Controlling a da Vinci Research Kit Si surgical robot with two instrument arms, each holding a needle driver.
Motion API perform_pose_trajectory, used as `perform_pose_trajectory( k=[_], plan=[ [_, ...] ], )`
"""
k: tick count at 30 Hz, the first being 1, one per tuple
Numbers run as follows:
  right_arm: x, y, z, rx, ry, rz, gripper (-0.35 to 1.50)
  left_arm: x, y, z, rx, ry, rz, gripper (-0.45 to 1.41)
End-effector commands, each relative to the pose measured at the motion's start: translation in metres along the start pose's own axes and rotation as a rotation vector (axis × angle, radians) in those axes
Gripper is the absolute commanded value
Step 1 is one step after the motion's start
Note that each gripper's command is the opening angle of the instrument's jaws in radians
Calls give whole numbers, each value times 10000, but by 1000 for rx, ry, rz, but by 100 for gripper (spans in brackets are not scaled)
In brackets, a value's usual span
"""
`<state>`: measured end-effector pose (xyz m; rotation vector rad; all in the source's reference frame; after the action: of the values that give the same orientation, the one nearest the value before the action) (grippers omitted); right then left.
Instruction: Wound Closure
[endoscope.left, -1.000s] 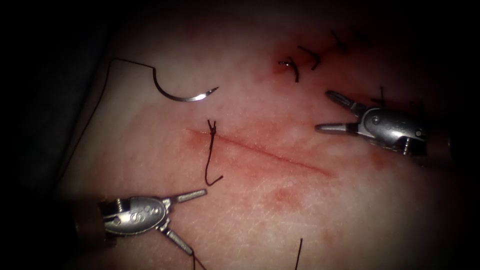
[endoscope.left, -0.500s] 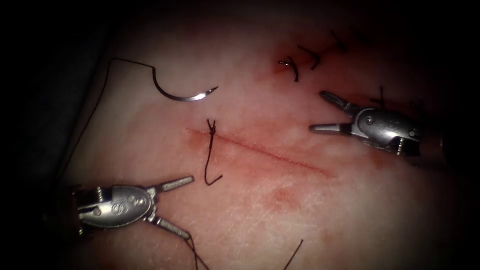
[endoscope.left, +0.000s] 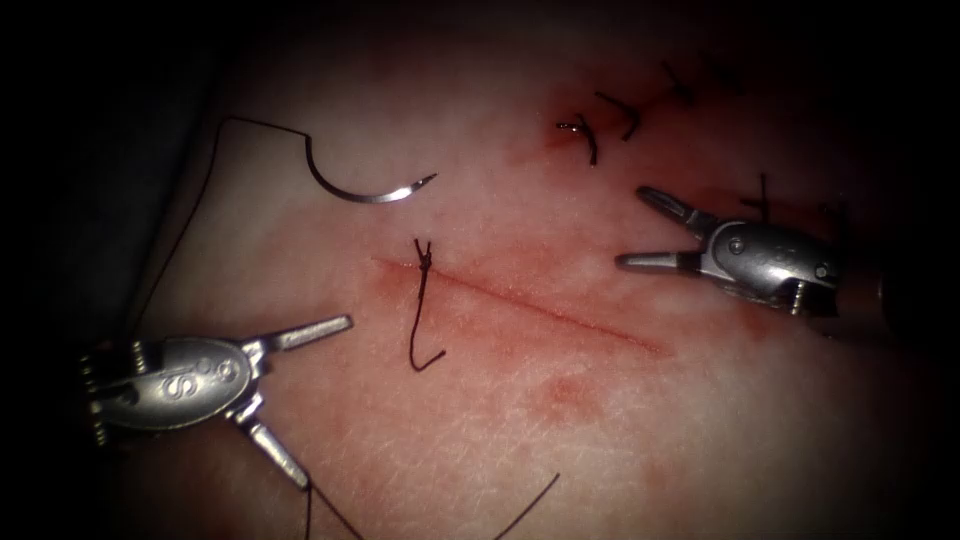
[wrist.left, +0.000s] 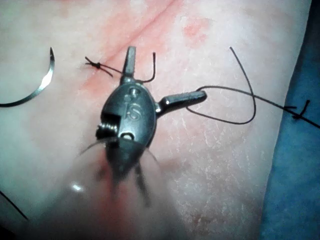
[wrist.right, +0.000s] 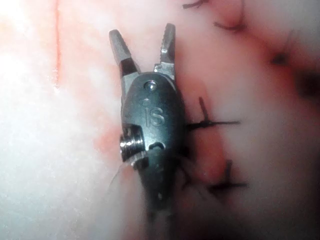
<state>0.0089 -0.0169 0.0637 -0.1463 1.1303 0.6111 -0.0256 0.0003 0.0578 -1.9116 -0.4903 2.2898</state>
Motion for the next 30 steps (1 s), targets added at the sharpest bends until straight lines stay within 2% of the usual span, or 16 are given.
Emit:
perform_pose_trajectory(
  k=[1, 4, 5, 6, 8, 10, 11, 13, 15, 19, 23, 25, 30],
  plan=[
    [-8, -5, 8, 1, 2, 0, 123, -12, 1, 7, 16, 26, 25, 66],
    [-10, -8, 10, 3, -3, 1, 123, -33, 9, 12, 18, 37, 55, 64],
    [-11, -10, 10, 6, -7, -1, 123, -41, 11, 14, 12, 28, 80, 66],
    [-13, -12, 11, 9, -14, 1, 123, -61, 17, 18, -3, 1, 110, 68],
    [-13, -12, 11, 11, -16, 0, 123, -70, 19, 19, -10, -14, 123, 68],
    [-13, -13, 11, 13, -14, 0, 123, -99, 18, 18, -30, -93, 153, 69],
    [-13, -13, 11, 13, -14, 0, 123, -99, 18, 18, -30, -93, 153, 69],
    [-13, -13, 12, 12, -14, 0, 123, -126, 12, 10, -28, -177, 189, 71],
    [-13, -13, 12, 12, -14, 0, 123, -130, 10, 8, -28, -186, 190, 71],
    [-12, -15, 11, 12, -14, 0, 123, -157, 4, -12, -46, -237, 203, 71],
    [-11, -16, 10, 12, -14, 0, 121, -183, 8, -44, -79, -363, 225, 73],
    [-11, -17, 10, 13, -17, 0, 120, -191, 15, -63, -130, -412, 238, 78],
    [-11, -18, 10, 13, -17, 0, 120, -186, 9, -90, -153, -441, 214, 84]
  ],
)
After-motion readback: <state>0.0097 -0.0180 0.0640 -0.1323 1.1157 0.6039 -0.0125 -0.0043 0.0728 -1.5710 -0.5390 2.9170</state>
